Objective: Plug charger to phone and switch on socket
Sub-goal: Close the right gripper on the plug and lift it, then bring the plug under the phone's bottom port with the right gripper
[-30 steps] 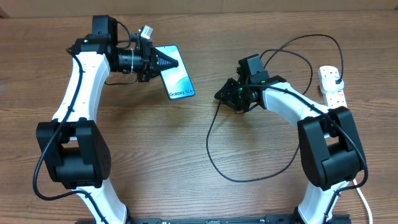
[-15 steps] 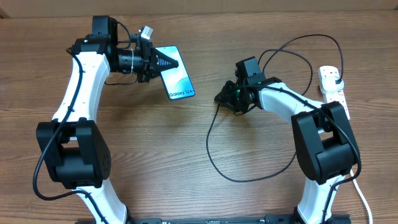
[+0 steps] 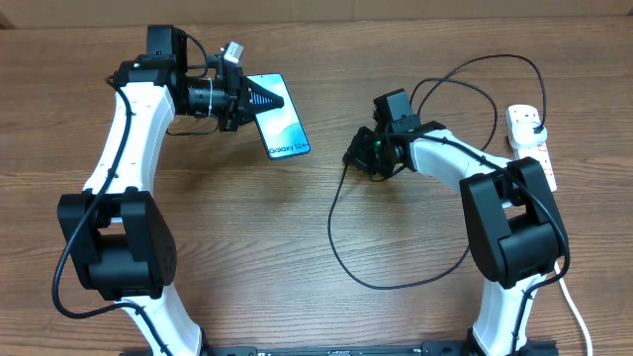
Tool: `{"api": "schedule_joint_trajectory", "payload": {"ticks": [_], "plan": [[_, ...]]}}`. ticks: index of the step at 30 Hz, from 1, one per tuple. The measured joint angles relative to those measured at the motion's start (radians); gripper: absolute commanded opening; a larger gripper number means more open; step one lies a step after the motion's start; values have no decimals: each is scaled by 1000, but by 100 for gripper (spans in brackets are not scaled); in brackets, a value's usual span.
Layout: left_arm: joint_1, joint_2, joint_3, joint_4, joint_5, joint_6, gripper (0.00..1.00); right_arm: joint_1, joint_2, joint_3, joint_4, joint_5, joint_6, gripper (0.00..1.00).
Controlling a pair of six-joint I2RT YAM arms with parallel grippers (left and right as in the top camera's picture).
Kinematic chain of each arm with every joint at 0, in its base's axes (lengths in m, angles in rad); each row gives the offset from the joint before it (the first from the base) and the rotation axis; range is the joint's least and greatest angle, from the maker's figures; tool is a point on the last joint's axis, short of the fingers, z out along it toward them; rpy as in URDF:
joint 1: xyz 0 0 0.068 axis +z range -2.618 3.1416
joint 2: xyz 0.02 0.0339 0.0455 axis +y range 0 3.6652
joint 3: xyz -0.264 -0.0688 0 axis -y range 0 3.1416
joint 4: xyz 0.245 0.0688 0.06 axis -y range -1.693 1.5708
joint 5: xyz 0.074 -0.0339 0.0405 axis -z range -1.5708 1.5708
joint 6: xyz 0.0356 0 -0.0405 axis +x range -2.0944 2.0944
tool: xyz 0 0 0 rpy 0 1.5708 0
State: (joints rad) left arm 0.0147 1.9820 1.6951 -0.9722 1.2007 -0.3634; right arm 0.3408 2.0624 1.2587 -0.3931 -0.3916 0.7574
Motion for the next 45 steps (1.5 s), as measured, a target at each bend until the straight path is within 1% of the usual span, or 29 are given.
{"api": "schedule_joint_trajectory", "payload": {"ticks": [7,15,19,23,32,39,45], "plan": [[0,0,0,-8,0,0,4,-5,5,0,13,-11,-17,4],[0,0,0,-8,0,0,4,-78,18,0,36,-248,-207,4],[0,0,0,-8,0,0,4,-105,-3,0,14,-324,-289,4],[0,0,0,-8,13,13,4,-108,-101,-2,-32,-358,-347,4],[0,0,0,-15,119,127,4,-108,-399,-2,-176,-414,-451,4],[-2,0,0,-25,171,174,4,-108,-527,-2,-304,-421,-496,4],[-24,0,0,-27,193,211,4,-101,-646,-3,-356,-421,-507,4]]}}
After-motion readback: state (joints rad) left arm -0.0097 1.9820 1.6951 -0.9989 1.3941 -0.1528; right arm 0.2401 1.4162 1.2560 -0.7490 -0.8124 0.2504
